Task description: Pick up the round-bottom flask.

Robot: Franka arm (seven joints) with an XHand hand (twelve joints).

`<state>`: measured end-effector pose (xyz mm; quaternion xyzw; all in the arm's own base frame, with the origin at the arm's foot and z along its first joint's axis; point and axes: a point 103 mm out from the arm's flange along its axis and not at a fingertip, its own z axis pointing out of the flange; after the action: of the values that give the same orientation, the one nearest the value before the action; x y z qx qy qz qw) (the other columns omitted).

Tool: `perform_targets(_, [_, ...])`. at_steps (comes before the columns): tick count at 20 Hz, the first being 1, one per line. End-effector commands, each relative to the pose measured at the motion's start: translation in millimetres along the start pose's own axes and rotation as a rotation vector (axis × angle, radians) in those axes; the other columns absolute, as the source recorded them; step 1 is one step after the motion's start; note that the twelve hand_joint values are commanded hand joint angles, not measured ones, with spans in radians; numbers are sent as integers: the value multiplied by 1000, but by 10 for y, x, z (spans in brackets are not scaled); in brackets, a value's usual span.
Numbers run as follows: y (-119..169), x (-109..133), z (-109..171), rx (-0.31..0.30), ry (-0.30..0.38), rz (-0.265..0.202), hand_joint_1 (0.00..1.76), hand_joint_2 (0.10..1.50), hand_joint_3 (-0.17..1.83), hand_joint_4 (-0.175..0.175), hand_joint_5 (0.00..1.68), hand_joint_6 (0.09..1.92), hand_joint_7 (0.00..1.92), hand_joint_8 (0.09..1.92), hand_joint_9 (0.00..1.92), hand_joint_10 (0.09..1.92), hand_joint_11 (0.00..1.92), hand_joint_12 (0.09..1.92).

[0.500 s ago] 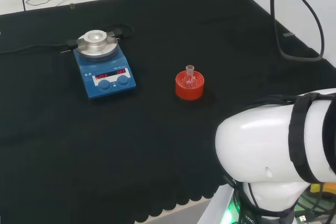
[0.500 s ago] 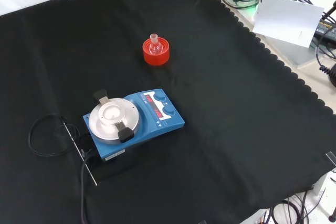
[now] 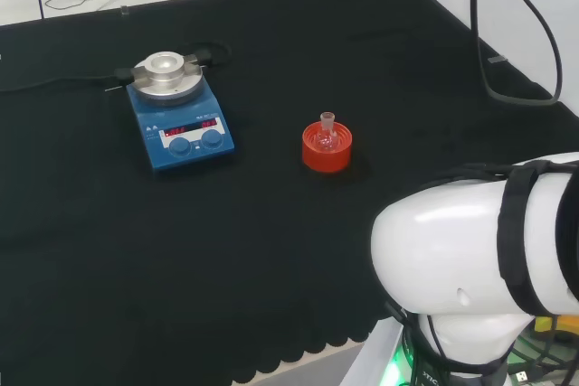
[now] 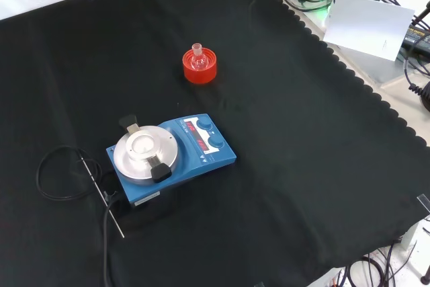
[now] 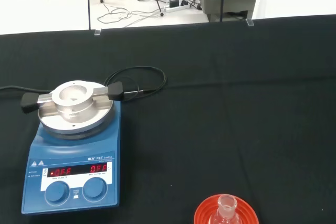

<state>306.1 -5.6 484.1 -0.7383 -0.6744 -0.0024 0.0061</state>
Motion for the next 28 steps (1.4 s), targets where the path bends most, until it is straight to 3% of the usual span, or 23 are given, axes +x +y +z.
perform_targets(1, [-24, 125, 13, -1, -17, -13, 75, 1300, 306, 5, 347, 348, 124, 538, 227, 632, 0, 1378])
perform_targets(7, [-35, 67, 50, 4, -4, 2, 77, 1304, 296, 5, 353, 343, 128, 539, 229, 632, 0, 1378])
perform_targets(15, [105, -466, 377, 52, 50, 67, 99, 1301, 280, 5, 365, 339, 140, 541, 240, 635, 1, 1381])
perform_targets(21, [236, -736, 740, 88, 78, 111, 133, 1292, 266, 2, 377, 338, 150, 543, 250, 638, 6, 1383])
perform_targets(28, [477, -925, 1211, 92, 89, 94, 207, 1263, 247, 0, 389, 335, 165, 549, 269, 642, 12, 1387])
